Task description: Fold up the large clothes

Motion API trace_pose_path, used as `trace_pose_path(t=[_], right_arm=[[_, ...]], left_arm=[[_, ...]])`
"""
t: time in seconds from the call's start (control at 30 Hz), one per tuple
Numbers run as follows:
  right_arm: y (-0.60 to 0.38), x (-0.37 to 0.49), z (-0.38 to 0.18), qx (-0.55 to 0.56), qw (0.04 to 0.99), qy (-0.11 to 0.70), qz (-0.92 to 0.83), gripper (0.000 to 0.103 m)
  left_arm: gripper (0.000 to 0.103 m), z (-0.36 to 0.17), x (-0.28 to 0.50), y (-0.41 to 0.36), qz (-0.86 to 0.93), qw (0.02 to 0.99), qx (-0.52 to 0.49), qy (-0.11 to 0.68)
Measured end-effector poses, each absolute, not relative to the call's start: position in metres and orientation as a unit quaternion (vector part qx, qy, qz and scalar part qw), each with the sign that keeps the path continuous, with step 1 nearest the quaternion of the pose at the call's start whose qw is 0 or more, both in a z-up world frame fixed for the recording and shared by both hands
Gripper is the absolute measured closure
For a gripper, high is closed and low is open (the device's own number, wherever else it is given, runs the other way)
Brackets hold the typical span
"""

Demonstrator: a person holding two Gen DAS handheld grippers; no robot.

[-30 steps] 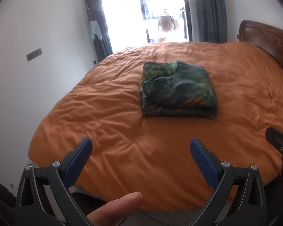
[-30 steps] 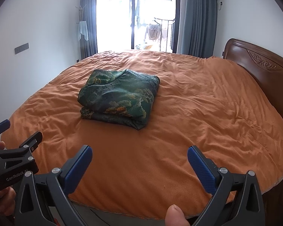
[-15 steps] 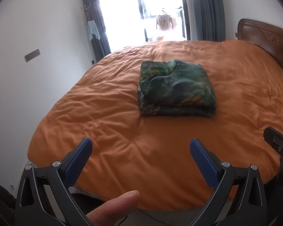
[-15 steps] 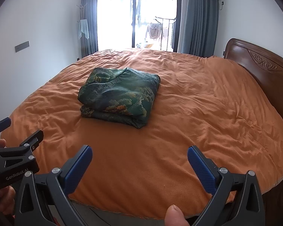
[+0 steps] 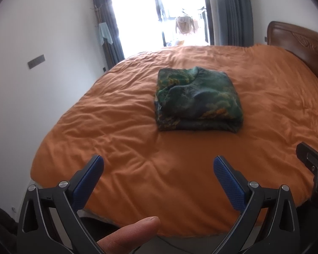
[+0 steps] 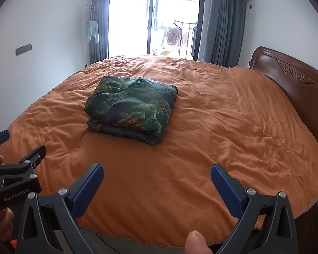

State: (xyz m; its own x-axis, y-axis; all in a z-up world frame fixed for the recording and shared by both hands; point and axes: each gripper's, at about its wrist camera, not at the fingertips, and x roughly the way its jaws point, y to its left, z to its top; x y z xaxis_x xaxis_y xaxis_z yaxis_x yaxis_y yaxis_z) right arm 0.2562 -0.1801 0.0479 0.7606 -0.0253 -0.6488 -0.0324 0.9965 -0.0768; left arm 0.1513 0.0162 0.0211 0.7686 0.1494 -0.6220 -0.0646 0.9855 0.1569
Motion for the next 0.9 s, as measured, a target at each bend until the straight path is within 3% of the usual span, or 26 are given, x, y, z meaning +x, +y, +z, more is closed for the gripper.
trace_pose_path(t=[0.9], right_arm=[[-0.1776, 0.2594, 0.0505, -0.049, 0.938, 0.344, 0.01, 0.0]], left_arm=[[0.0, 0.0212, 0.1515, 0.0171, 0.058, 0.938, 0.059, 0.336]])
